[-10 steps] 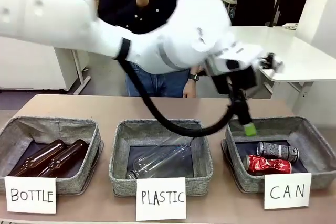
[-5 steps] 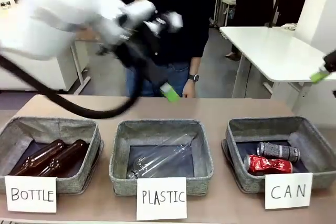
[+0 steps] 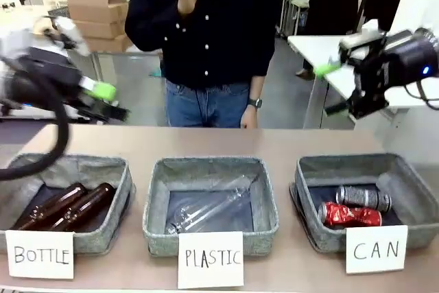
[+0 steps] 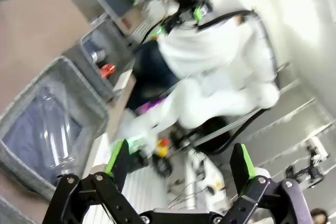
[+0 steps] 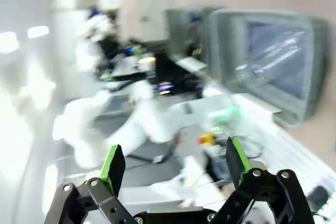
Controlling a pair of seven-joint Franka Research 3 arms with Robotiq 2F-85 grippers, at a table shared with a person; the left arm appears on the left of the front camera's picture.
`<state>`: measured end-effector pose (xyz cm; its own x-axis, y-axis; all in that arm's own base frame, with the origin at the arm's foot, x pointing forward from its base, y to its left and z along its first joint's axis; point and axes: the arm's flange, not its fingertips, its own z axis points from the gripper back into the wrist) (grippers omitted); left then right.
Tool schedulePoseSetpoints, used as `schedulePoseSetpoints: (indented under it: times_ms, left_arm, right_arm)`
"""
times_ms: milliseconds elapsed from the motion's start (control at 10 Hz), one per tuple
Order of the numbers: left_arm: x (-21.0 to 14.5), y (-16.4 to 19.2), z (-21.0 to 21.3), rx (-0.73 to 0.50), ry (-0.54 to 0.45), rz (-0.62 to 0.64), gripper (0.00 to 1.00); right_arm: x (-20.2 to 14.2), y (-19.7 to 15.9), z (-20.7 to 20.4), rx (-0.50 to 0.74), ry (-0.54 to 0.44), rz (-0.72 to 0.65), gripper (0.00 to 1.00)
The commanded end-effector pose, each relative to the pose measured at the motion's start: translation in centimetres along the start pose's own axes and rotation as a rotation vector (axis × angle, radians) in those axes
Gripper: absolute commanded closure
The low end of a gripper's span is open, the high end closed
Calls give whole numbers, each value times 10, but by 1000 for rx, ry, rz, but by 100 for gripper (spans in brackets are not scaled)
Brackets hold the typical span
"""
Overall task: Sort the can waste into the basket.
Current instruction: Pick up the can waste from the table and place it in the right Fabric basket.
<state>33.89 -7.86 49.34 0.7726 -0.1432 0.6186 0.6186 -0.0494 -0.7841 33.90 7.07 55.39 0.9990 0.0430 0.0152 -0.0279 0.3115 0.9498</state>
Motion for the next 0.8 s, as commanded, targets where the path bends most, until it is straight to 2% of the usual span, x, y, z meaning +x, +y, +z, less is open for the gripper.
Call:
schedulePoseSetpoints:
  times_ms: [0, 100, 200, 700]
  left_arm:
    - [-13, 10, 34, -117, -242, -64, 0]
    - [-18, 11, 51, -172, -328, -102, 0]
    - [-10, 4, 29, -69, -125, 4, 0]
    - [-10, 4, 29, -69, -125, 4, 0]
  right_arm:
    - [9, 1, 41, 354, -19, -247, 0]
    - [8, 0, 63, 225, -117, -241, 0]
    - [4, 0, 18, 151, 23, -62, 0]
    - [4, 0, 18, 151, 23, -62, 0]
